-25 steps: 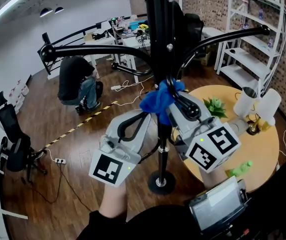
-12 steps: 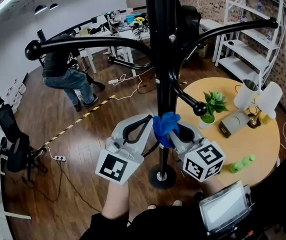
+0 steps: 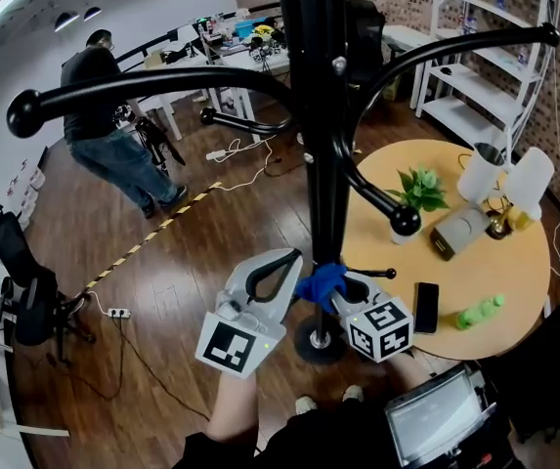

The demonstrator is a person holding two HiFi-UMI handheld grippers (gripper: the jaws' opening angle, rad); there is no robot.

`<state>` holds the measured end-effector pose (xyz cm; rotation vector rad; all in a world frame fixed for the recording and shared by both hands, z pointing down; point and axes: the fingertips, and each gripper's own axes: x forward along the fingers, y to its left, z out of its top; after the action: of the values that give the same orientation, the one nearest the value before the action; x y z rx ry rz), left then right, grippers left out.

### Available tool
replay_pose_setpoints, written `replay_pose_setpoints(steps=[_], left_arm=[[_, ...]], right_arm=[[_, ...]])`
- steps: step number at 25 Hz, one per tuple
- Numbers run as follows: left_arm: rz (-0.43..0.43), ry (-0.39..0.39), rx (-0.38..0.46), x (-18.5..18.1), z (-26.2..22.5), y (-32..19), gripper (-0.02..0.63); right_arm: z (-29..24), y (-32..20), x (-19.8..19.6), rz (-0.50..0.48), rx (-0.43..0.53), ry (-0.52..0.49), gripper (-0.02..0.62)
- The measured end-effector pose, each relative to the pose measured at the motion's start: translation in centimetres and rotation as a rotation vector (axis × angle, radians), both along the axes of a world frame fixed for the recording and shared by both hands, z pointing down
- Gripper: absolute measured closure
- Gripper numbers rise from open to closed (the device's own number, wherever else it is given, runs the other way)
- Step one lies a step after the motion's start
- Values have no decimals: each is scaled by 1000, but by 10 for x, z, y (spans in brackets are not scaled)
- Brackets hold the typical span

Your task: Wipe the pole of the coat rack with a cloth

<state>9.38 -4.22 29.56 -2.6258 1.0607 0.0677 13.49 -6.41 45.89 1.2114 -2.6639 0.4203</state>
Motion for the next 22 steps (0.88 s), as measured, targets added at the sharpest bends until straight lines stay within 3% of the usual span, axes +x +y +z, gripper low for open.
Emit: replay_pose_setpoints(steps=[3,8,12,16,22], left_arm=[[18,-1,-2,4,5,5,603],[34,-85,19,9,16,10,603],[40,-31,30,10,12,11,603],[62,86,40,4,-9,17,603],[42,78,91,11,-43,21,603]], right_arm=[[15,1,2,6,-28,2,541],[-4,1,8,11,-6,4,541],[-70,-2,11,-7,103,-78,541],[-153,-3,11,-14,263,-143,541],[-245,2,15,-95,432,-251,541]])
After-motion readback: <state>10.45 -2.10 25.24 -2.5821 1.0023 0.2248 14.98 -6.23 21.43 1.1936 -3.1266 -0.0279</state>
